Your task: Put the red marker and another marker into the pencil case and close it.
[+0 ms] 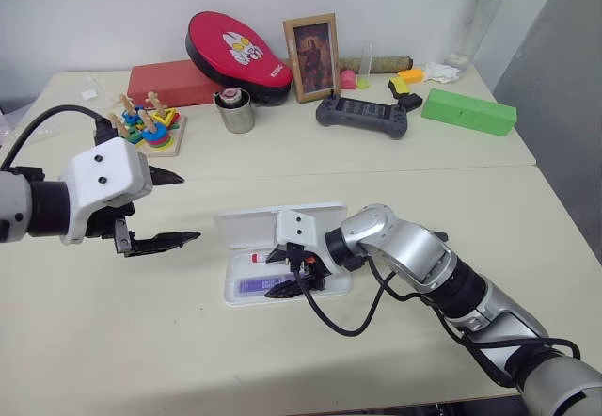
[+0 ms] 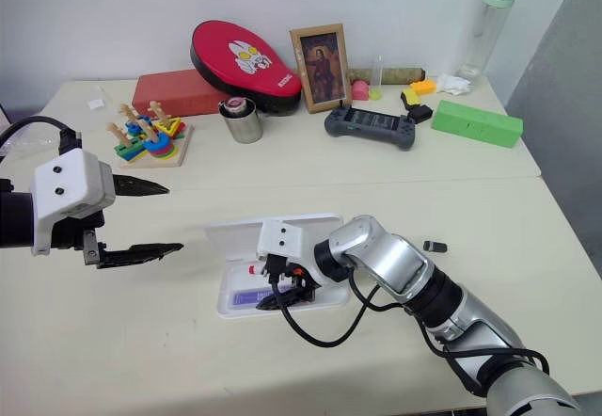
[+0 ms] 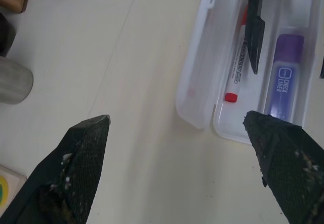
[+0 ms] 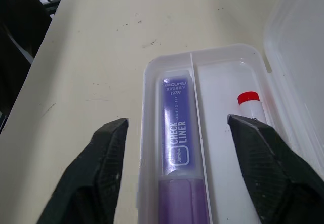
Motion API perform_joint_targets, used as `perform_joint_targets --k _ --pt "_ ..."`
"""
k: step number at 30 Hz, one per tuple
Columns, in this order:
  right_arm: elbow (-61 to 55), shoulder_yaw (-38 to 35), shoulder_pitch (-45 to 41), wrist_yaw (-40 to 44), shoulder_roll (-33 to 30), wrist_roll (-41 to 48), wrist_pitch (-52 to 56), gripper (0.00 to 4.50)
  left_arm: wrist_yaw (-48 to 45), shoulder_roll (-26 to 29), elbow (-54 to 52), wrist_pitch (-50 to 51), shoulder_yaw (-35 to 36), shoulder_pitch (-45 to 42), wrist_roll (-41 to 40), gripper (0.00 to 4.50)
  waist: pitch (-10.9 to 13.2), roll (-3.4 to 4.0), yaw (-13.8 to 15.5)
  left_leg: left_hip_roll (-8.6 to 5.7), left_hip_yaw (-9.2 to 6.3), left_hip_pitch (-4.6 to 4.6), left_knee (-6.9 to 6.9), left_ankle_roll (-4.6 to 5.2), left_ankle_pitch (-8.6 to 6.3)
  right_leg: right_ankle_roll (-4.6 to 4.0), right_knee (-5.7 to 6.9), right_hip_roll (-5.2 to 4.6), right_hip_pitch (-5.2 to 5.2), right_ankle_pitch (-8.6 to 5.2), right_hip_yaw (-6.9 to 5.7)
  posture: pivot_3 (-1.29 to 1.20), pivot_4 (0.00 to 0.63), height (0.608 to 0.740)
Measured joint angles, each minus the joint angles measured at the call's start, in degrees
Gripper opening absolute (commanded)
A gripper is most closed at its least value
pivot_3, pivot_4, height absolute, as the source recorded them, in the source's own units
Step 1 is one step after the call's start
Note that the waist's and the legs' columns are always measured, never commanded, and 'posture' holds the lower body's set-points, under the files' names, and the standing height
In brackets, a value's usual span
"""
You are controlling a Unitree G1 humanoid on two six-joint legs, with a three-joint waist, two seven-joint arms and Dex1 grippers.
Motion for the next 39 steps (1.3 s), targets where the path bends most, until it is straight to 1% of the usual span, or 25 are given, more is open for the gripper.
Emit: perform_joint_targets --k 1,2,6,10,12,18,21,24,28,32,39 --pt "0.00 -0.06 0.00 -0.02 0.08 -0.01 -0.03 4.33 0.07 0.00 0.01 0.00 -0.03 -0.04 0.02 4.50 0.00 0.00 0.00 0.00 0.00 0.00 0.00 0.00 0.00 0.00 0.00 0.00 0.00 0.00 0.00 0.00 0.150 0.740" --pt "0.00 -0.24 -0.01 -0.06 0.25 -0.01 -0.07 4.44 0.19 0.00 0.01 0.00 -0.08 -0.09 0.04 4.50 0.00 0.00 0.00 0.00 0.00 0.00 0.00 0.00 0.00 0.00 0.00 0.00 0.00 0.00 0.00 0.00 0.150 0.740" --pt "0.26 -2.80 -1.73 -0.12 1.13 0.52 0.05 4.44 0.90 -0.39 -0.02 0.28 -0.27 -0.68 -0.53 4.50 0.00 0.00 0.00 0.00 0.00 0.00 0.01 0.00 0.00 0.00 0.01 0.00 0.01 0.00 0.00 0.00 0.150 0.740" --pt "0.17 -8.34 -5.24 0.10 0.77 3.14 1.75 4.44 1.08 -1.84 -0.61 3.99 0.09 -1.95 -4.59 4.50 0.00 0.00 0.04 0.00 -0.01 -0.01 0.01 0.00 0.00 0.00 0.01 0.00 0.01 0.00 -0.01 0.00 0.150 0.740" --pt "-0.95 -11.33 -5.59 0.07 0.04 4.85 3.22 4.44 0.97 -2.07 -1.74 6.44 1.10 -1.85 -6.83 4.50 0.00 -0.01 0.06 0.00 -0.02 -0.04 0.00 0.00 0.00 0.00 -0.01 0.00 0.00 0.00 -0.01 0.00 0.150 0.740" --pt "-10.30 -18.25 -3.44 1.32 -7.39 11.67 8.70 4.44 -0.22 -2.02 -4.13 13.43 7.70 -1.53 -13.48 4.50 0.00 -0.01 0.06 0.01 -0.02 -0.13 0.00 0.00 0.00 0.00 -0.01 0.00 -0.10 0.00 -0.02 0.00 0.150 0.740" --pt "-13.55 -20.23 -2.07 2.19 -10.36 14.46 10.52 4.44 -0.26 -1.92 -4.63 14.64 8.78 -1.72 -15.07 4.50 0.00 -0.01 0.07 0.00 -0.02 -0.12 0.02 0.02 0.02 0.00 0.01 0.00 -0.09 0.00 -0.01 0.00 0.150 0.740" --pt "-15.06 -21.80 -0.95 2.80 -14.25 16.26 11.25 4.44 -0.07 -1.92 -5.12 15.03 8.63 -3.93 -17.59 4.50 0.01 -0.02 0.08 0.00 -0.01 -0.11 0.08 0.03 0.02 0.00 0.01 -0.01 -0.06 0.00 -0.01 0.00 0.150 0.740" --pt "-14.40 -22.92 -0.92 2.71 -17.56 15.54 9.95 4.44 0.86 -1.90 -6.45 15.10 7.18 -5.79 -20.15 4.50 0.01 -0.02 0.08 -0.01 -0.01 -0.12 0.06 0.04 0.03 0.00 0.01 -0.01 -0.07 0.00 -0.01 0.00 0.150 0.740" --pt "-11.64 -22.29 0.50 2.64 -21.61 11.39 4.58 4.44 1.08 -1.89 -7.61 15.62 5.19 -7.56 -23.17 4.50 0.00 -0.02 0.08 0.00 0.01 -0.13 0.05 0.04 0.03 0.00 -0.03 -0.01 -0.07 0.00 0.00 0.00 0.150 0.740" --pt "-7.69 -20.89 4.37 3.83 -27.10 5.49 -3.32 4.44 0.79 -1.51 -10.28 17.20 4.56 -8.08 -28.36 4.50 0.01 -0.02 0.09 -0.01 0.02 -0.13 0.06 0.04 0.03 0.00 -0.02 -0.01 -0.08 0.00 0.02 0.00 0.150 0.740"
